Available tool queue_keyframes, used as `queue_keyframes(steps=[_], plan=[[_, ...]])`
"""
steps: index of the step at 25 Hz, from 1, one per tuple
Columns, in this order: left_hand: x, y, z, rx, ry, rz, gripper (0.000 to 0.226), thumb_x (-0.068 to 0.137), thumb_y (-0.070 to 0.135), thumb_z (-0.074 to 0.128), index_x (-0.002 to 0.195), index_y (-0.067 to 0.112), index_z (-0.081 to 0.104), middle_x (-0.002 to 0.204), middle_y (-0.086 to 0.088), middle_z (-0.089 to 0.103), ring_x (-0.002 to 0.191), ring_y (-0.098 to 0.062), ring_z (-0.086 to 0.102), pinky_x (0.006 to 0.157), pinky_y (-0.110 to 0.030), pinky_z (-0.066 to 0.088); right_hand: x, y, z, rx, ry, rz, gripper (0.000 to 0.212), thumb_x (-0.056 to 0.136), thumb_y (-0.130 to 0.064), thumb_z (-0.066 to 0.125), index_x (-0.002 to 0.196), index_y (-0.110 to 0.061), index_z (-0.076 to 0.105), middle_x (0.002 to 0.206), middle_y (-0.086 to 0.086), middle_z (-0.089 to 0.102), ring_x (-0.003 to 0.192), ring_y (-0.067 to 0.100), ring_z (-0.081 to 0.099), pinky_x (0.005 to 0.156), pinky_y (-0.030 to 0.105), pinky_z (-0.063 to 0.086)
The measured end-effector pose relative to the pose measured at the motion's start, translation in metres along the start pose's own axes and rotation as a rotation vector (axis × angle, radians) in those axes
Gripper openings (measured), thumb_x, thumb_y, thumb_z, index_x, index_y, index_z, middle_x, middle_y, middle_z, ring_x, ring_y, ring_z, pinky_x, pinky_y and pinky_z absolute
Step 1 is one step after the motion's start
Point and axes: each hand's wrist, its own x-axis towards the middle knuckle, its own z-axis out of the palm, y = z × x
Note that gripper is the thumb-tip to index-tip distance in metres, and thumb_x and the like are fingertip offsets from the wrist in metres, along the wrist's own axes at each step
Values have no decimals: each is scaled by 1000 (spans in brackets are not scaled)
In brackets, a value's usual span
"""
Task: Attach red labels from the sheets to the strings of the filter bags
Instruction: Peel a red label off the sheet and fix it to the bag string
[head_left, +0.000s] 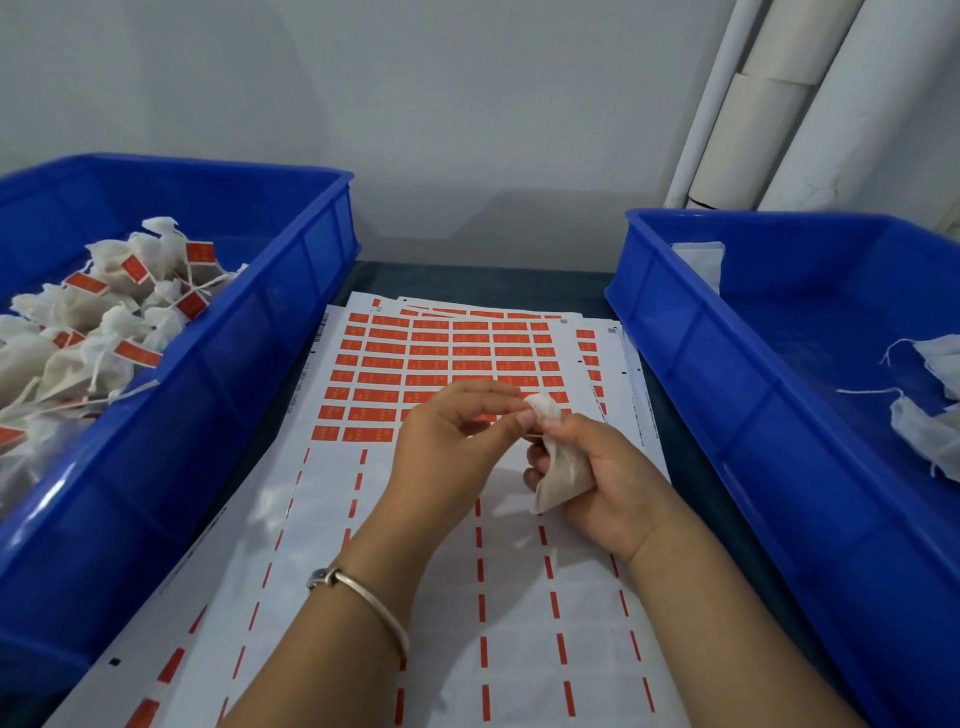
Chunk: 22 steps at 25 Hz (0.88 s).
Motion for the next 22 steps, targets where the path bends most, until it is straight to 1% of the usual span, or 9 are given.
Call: queue_keyframes(steps=[2,4,8,11,13,15,17,19,22], plan=[[0,2,0,10,-13,2,11,69,37,69,73,46,64,81,32,61,85,13,57,65,-2,45,0,0,0,-25,5,-7,20,62,-17,68,70,-33,78,73,-5,71,63,10,64,65,27,50],[0,2,1,41,-25,12,10,64,44,66,73,46,63,83,31,60,87,12,57,67,-3,46,0,0,-1,-51,15,-3,19,62,-19,69,72,-33,78,76,-6,72,69,12,64,66,28,52],[1,-2,2,77,-7,11,13,78,29,68,73,40,63,84,27,60,85,14,55,62,1,42,0,0,-2,-99,-24,10,19,73,-18,66,76,-32,78,79,-7,72,66,10,65,65,26,52],[3,-5,3,65,35,-7,13,81,26,67,73,35,62,84,23,60,83,13,54,59,2,39,1,1,-4,-175,-61,12,25,80,-2,63,80,-20,79,84,-5,72,73,13,58,63,25,52],[4,-6,3,99,76,-15,14,81,26,67,72,35,61,85,22,58,82,5,57,56,-3,42,1,1,-4,-196,-63,6,30,82,7,59,84,-16,79,97,0,70,74,14,58,60,24,51],[5,-7,3,150,101,-4,15,81,28,66,72,37,58,87,23,55,81,1,55,59,-5,39,2,2,-4,-199,-59,-1,35,82,10,58,87,-17,78,106,4,68,74,15,58,60,23,51],[5,-8,4,181,119,8,16,81,30,66,71,38,57,87,24,53,81,2,53,59,-5,37,2,1,-4,-175,-72,-11,42,81,13,55,89,-21,77,101,2,70,68,13,61,58,24,51],[5,-10,5,212,137,14,18,81,31,66,70,38,55,86,25,51,80,4,52,56,-4,37,3,0,-6,-145,-69,-6,49,79,15,54,94,-27,73,94,0,71,63,14,63,56,25,51],[4,-10,7,230,160,13,19,82,30,66,69,38,54,86,25,50,80,3,52,53,-3,39,4,1,-8,-144,-71,-1,54,77,14,55,103,-31,65,99,0,67,62,15,66,54,26,52]])
